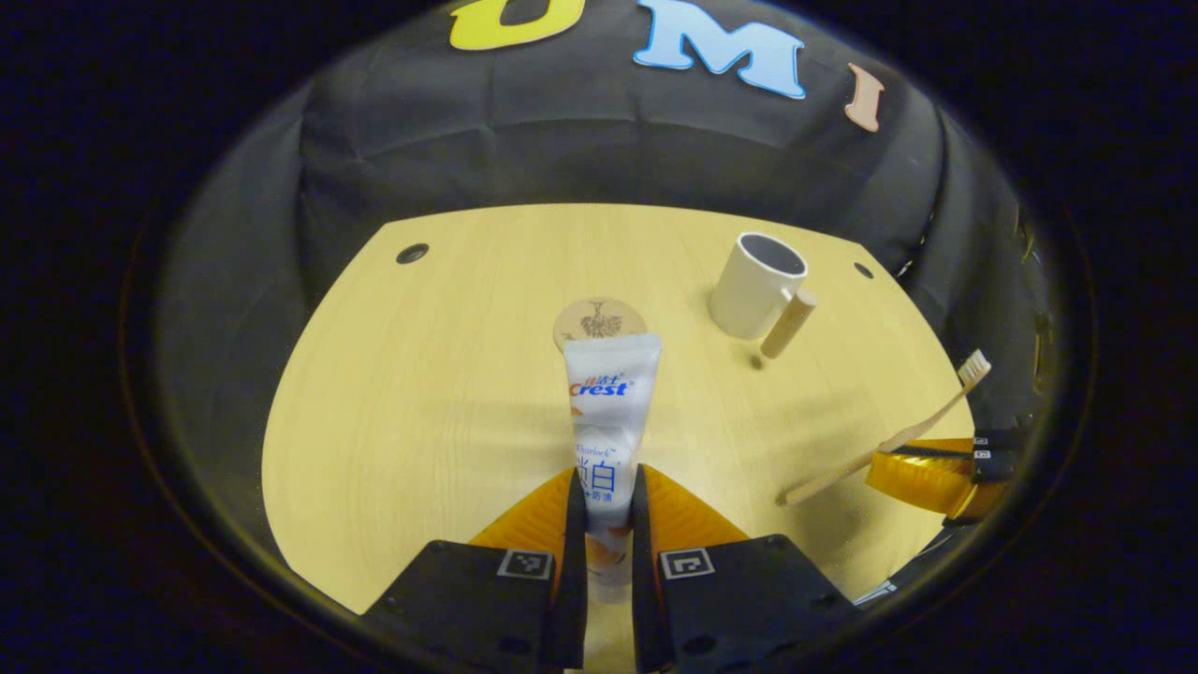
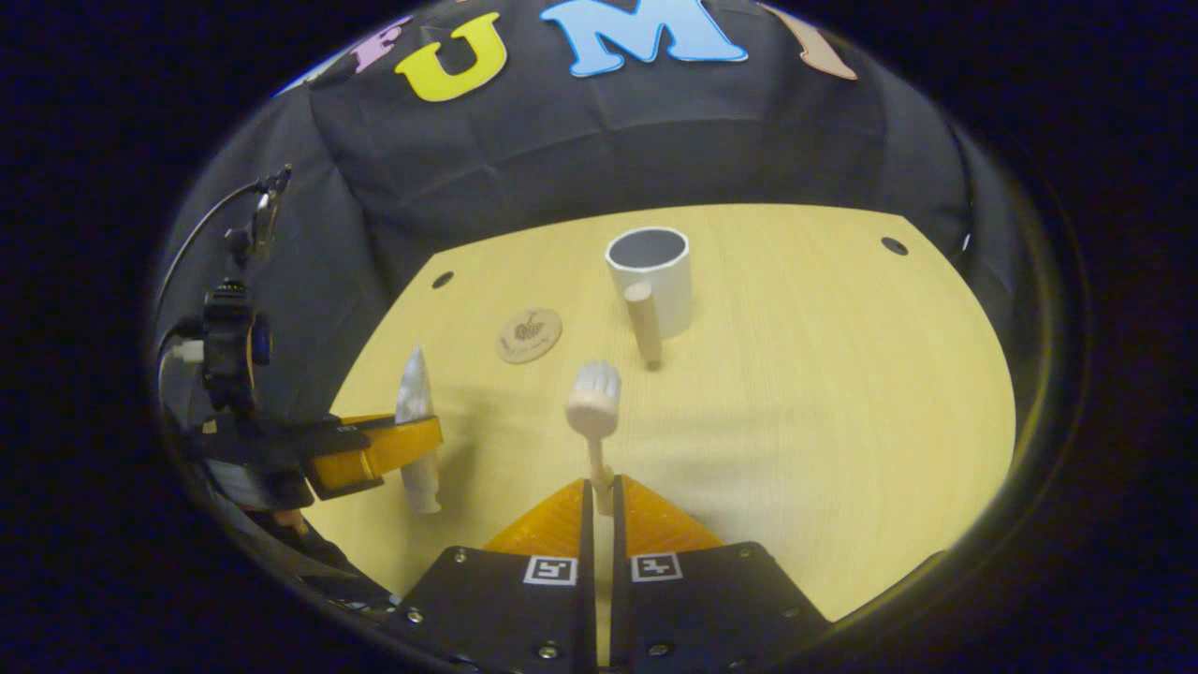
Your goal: Put the toothbrush and toothpaste on the desktop into the cup, then pick up the cup and place it on the coaster on the desktop.
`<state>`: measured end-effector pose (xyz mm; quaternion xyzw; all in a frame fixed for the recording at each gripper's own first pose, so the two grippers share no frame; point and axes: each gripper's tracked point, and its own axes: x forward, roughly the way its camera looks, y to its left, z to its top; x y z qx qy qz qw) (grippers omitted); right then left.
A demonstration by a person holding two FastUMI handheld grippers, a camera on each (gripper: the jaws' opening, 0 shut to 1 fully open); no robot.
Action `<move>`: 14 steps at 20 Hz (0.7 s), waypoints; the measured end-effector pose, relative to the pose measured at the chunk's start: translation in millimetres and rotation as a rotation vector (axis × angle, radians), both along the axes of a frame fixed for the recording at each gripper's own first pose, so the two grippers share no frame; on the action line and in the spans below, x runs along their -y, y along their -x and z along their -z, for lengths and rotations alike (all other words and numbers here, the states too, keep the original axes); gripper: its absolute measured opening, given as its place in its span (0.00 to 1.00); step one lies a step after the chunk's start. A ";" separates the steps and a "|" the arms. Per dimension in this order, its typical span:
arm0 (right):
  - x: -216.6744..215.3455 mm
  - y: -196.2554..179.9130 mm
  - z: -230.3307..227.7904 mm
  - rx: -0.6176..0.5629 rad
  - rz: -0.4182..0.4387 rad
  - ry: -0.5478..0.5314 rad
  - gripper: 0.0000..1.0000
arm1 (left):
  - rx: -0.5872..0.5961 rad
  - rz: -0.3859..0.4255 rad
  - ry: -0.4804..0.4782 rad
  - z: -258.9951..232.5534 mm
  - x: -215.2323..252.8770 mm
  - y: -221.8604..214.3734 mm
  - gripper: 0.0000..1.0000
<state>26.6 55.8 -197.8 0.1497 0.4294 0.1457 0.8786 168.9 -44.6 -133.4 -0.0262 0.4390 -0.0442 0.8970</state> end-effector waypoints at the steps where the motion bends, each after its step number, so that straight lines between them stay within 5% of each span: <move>1: -0.4 -6.0 -8.7 0.022 0.006 -0.008 0.03 | 0.029 0.000 0.007 -10.3 2.2 -7.4 0.27; 14: 15.3 -98.0 -93.9 0.322 0.063 -0.031 0.06 | 0.266 -0.025 0.115 -66.8 30.9 -79.7 0.27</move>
